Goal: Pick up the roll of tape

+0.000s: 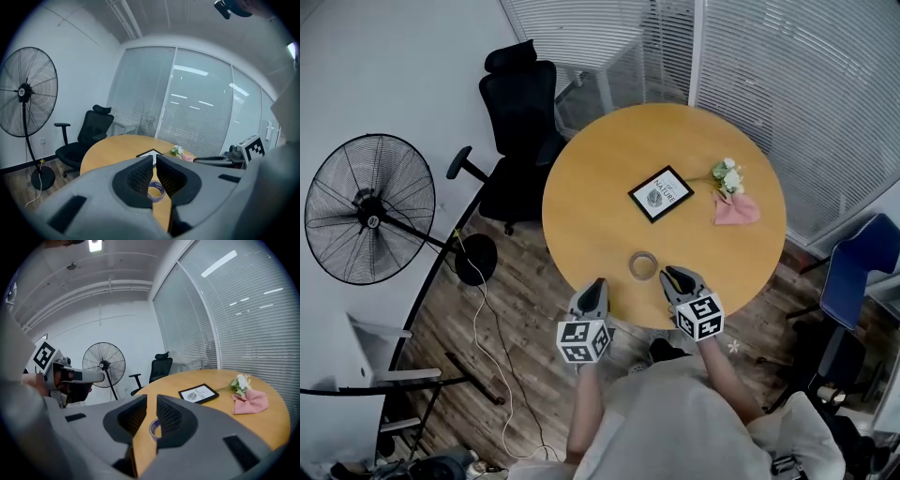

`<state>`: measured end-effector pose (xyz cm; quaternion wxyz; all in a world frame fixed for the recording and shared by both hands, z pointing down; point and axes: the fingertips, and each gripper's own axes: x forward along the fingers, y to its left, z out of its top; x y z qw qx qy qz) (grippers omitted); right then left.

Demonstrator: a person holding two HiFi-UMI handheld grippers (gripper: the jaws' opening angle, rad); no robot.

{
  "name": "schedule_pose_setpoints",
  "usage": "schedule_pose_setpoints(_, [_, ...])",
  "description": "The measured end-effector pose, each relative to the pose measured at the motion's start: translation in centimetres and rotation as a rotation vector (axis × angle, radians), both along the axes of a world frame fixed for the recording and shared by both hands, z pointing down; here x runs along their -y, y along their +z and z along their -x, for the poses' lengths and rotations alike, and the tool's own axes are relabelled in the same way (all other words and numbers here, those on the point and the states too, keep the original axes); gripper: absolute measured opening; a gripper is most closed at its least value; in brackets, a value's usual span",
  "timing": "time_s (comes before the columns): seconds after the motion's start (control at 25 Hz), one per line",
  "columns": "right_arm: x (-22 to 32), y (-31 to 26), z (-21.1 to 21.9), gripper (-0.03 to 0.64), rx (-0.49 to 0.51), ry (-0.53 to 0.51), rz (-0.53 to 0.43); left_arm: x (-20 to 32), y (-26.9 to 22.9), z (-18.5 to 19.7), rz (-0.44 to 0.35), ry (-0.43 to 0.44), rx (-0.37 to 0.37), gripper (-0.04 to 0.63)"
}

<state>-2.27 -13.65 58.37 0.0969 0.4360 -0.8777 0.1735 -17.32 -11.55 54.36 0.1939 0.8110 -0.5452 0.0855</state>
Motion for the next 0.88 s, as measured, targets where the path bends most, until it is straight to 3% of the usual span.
schedule_pose_setpoints(0.52, [4.8, 2.0, -0.5, 0.152, 0.017, -0.067, 0.032, 3.4, 2.2, -1.4, 0.006, -0.01, 0.001, 0.015])
schedule_pose_setpoints(0.88, [6.8, 2.4, 1.1, 0.172, 0.032, -0.133, 0.056, 4.9, 2.3, -1.0, 0.01, -0.022, 0.012, 0.12])
